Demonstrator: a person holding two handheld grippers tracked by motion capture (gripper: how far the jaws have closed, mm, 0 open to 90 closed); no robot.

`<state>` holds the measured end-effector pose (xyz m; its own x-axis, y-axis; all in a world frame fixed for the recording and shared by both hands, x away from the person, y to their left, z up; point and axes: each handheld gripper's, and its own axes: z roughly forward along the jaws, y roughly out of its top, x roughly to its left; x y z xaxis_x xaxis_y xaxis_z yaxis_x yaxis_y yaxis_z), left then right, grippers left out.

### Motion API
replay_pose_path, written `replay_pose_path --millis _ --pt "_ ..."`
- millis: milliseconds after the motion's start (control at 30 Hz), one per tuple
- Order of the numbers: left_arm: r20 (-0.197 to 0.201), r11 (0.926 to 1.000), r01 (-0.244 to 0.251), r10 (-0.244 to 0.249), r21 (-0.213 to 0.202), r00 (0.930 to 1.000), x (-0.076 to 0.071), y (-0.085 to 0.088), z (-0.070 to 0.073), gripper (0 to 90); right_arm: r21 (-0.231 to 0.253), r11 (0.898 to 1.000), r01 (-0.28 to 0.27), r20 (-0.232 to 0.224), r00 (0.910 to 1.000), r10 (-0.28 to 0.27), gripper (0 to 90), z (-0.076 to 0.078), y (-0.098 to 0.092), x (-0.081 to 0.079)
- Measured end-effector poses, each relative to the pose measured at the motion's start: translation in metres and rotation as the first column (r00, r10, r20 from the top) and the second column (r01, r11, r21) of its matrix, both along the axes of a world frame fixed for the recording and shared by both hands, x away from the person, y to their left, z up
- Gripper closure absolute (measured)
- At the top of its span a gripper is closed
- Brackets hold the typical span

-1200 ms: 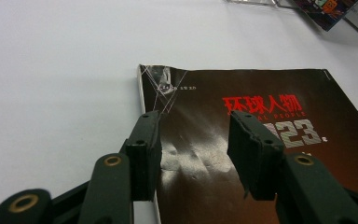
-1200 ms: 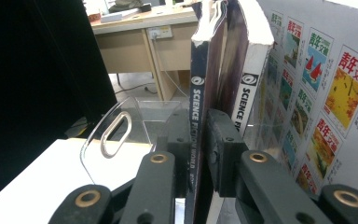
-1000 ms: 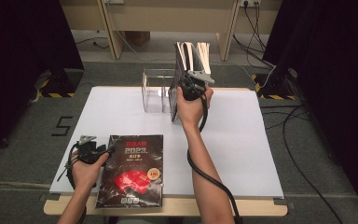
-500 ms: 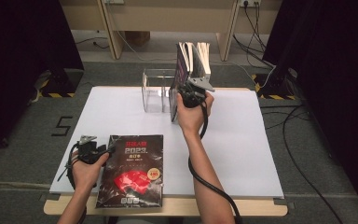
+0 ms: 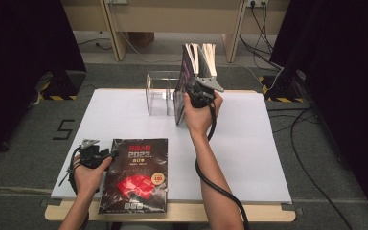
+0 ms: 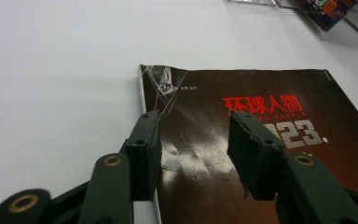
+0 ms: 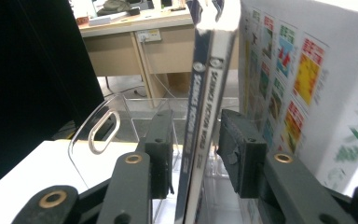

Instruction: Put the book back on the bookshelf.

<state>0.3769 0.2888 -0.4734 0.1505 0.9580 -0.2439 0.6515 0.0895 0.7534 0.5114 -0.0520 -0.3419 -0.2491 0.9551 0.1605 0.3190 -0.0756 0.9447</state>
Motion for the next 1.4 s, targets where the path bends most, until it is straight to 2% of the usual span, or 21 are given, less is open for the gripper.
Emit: replay_pose_path --millis 233,333,667,933,1200,1333,1400 --pt "0.005 1.0000 -0.004 0.004 -0.003 1.0000 0.000 0.002 0.001 53.5 -0.039 0.999 0.026 0.009 0.9996 -0.026 66.9 0.003 0.004 0.011" --pt "0.005 1.0000 -0.003 0.003 -0.004 1.0000 0.000 0.002 0.000 53.5 -0.040 0.999 0.033 0.003 0.9995 -0.033 67.6 0.004 0.006 0.014" --pt "0.005 1.0000 0.001 -0.001 -0.002 1.0000 0.000 0.001 0.001 53.5 -0.085 0.996 0.024 0.007 0.9997 -0.023 68.2 0.009 0.016 0.019" --pt "0.004 1.0000 0.000 0.000 -0.006 1.0000 0.000 0.002 0.001 53.4 -0.078 0.997 -0.016 0.017 0.9997 0.018 67.1 0.009 0.024 0.023" --pt "0.003 1.0000 0.000 0.000 -0.009 1.0000 0.000 0.002 0.001 53.4 -0.043 0.999 -0.032 0.001 0.9995 0.032 66.9 0.009 0.027 0.028" --pt "0.005 0.9999 0.001 -0.001 -0.010 1.0000 0.000 0.002 0.000 53.4 -0.048 0.998 -0.026 -0.001 0.9997 0.026 65.2 0.009 0.028 0.029" --pt "0.005 0.9999 0.004 -0.004 -0.011 1.0000 0.000 0.002 0.000 53.3 -0.072 0.997 -0.028 -0.016 0.9995 0.026 62.7 0.006 0.030 0.033"
